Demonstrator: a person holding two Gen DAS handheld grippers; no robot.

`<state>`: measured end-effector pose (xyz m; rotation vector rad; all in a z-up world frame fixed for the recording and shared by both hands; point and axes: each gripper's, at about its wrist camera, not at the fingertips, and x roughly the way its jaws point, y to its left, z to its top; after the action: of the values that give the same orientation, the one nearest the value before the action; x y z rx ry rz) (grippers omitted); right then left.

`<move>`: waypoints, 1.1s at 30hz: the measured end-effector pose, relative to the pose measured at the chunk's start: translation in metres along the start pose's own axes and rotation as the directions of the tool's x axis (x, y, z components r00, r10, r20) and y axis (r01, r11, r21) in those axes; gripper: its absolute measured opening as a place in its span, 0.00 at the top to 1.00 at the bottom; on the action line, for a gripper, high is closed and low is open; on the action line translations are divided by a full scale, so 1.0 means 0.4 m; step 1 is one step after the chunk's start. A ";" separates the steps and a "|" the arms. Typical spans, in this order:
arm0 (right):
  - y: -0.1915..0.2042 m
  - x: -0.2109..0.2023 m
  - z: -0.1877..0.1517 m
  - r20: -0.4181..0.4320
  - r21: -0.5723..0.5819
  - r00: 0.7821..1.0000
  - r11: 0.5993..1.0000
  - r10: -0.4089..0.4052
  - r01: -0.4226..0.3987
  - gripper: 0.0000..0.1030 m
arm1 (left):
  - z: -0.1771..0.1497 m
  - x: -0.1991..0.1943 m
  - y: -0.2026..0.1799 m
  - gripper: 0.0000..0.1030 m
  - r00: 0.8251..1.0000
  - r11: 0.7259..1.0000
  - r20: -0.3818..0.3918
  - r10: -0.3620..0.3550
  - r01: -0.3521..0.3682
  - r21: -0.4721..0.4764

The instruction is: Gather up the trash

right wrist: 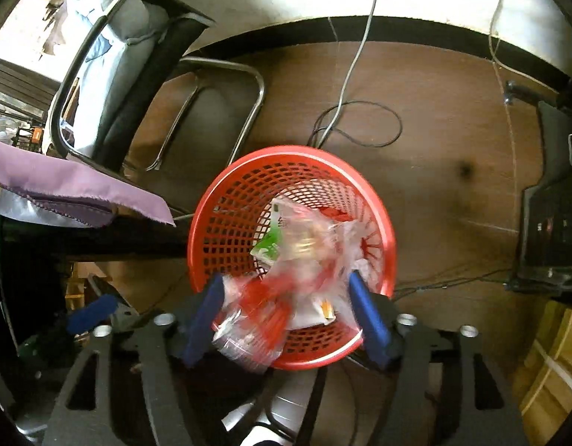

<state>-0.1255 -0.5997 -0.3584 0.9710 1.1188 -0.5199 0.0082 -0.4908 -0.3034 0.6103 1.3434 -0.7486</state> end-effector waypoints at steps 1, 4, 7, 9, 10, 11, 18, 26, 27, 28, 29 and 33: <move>-0.004 -0.015 -0.005 0.009 -0.001 1.000 1.000 -0.011 0.011 0.23 | -0.006 -0.005 0.001 0.17 1.000 1.000 0.003 0.008 -0.008 0.000; -0.018 -0.061 -0.024 0.035 -0.006 0.998 0.999 -0.045 0.045 0.17 | -0.030 -0.026 0.005 0.16 0.999 1.000 0.022 0.025 -0.025 -0.004; 0.001 -0.093 -0.059 0.043 -0.045 0.996 0.995 -0.082 0.084 0.14 | -0.069 -0.056 0.007 0.16 0.998 0.999 0.037 0.047 -0.047 0.010; 0.009 -0.114 -0.078 0.042 -0.057 0.994 0.993 -0.105 0.107 0.13 | -0.090 -0.079 0.004 0.16 0.996 0.997 0.056 0.065 -0.067 0.031; 0.012 -0.127 -0.089 0.046 -0.061 0.993 0.992 -0.108 0.111 0.13 | -0.093 -0.087 0.000 0.16 0.995 0.996 0.069 0.073 -0.076 0.035; 0.021 -0.145 -0.102 0.059 -0.071 0.992 0.991 -0.111 0.115 0.13 | -0.105 -0.103 0.001 0.15 0.993 0.996 0.087 0.079 -0.082 0.038; 0.056 -0.289 -0.178 0.195 -0.097 0.967 0.978 -0.164 0.185 0.12 | -0.179 -0.191 0.031 0.12 0.981 0.997 0.176 0.075 -0.078 0.014; 0.068 -0.382 -0.307 0.265 -0.070 0.933 0.960 -0.243 0.270 0.12 | -0.289 -0.291 0.069 0.12 0.965 0.997 0.252 0.074 -0.074 -0.009; 0.070 -0.385 -0.323 0.267 -0.064 0.931 0.959 -0.250 0.276 0.12 | -0.301 -0.304 0.072 0.12 0.962 0.997 0.263 0.074 -0.074 -0.010; 0.071 -0.388 -0.338 0.268 -0.061 0.929 0.958 -0.256 0.281 0.12 | -0.313 -0.316 0.075 0.11 0.959 0.997 0.273 0.075 -0.074 -0.013; 0.073 -0.391 -0.353 0.266 -0.057 0.928 0.956 -0.263 0.287 0.12 | -0.321 -0.324 0.078 0.11 0.958 0.997 0.277 0.072 -0.070 -0.015; 0.084 -0.390 -0.390 0.263 -0.060 0.921 0.948 -0.286 0.312 0.12 | -0.343 -0.355 0.072 0.10 0.952 0.998 0.301 0.061 -0.060 -0.012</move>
<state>-0.2387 -0.4663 -0.2197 0.6260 1.0564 -0.8042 -0.0646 -0.3496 -0.1826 0.5097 1.0400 -0.7564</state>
